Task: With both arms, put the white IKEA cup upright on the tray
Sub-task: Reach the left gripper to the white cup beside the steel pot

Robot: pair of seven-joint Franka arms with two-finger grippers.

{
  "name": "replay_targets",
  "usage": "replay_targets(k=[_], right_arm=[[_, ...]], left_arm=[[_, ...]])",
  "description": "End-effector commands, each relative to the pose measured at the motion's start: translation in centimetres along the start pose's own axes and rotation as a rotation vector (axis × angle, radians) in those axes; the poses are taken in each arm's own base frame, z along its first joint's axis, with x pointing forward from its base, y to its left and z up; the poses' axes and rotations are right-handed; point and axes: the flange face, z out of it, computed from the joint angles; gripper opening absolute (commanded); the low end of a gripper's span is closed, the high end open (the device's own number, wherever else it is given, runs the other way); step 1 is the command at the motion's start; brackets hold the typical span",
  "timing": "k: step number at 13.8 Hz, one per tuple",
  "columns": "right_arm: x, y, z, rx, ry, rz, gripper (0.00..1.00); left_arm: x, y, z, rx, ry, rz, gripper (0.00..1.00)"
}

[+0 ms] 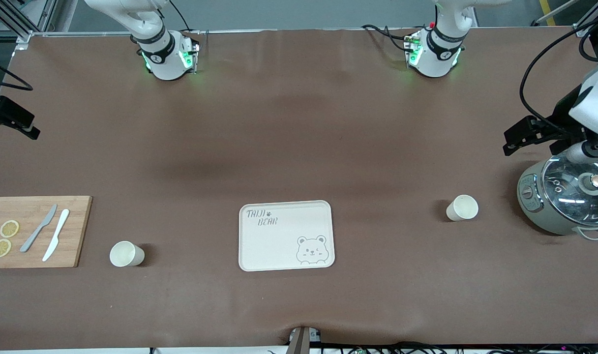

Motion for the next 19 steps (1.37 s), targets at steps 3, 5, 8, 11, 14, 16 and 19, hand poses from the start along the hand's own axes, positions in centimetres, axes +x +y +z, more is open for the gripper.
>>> replay_targets(k=[3, 5, 8, 11, 14, 16, 19], right_arm=[[-0.2, 0.3, -0.2, 0.0, 0.0, 0.008, 1.0], [-0.2, 0.3, -0.2, 0.0, 0.0, 0.008, 1.0], [-0.2, 0.2, -0.2, 0.001, 0.0, 0.006, 1.0], [-0.3, 0.2, -0.2, 0.0, -0.002, 0.006, 1.0], [-0.2, 0.2, -0.2, 0.0, 0.0, 0.006, 1.0], [-0.2, 0.0, -0.4, 0.001, 0.003, -0.002, 1.0], [-0.1, -0.2, -0.2, 0.003, 0.001, 0.004, 1.0]], left_arm=[[0.6, -0.2, 1.2, -0.017, -0.011, 0.05, 1.0], [1.4, 0.8, 2.7, -0.029, -0.011, 0.038, 1.0], [2.8, 4.2, 6.3, -0.029, -0.053, 0.004, 1.0], [4.6, 6.0, 10.1, -0.026, -0.091, 0.017, 1.0], [5.4, 4.7, 15.6, 0.013, -0.078, 0.141, 1.0], [4.8, 2.4, 19.7, 0.02, -0.057, 0.182, 1.0], [3.2, -2.8, 24.4, 0.021, -0.036, 0.221, 1.0]])
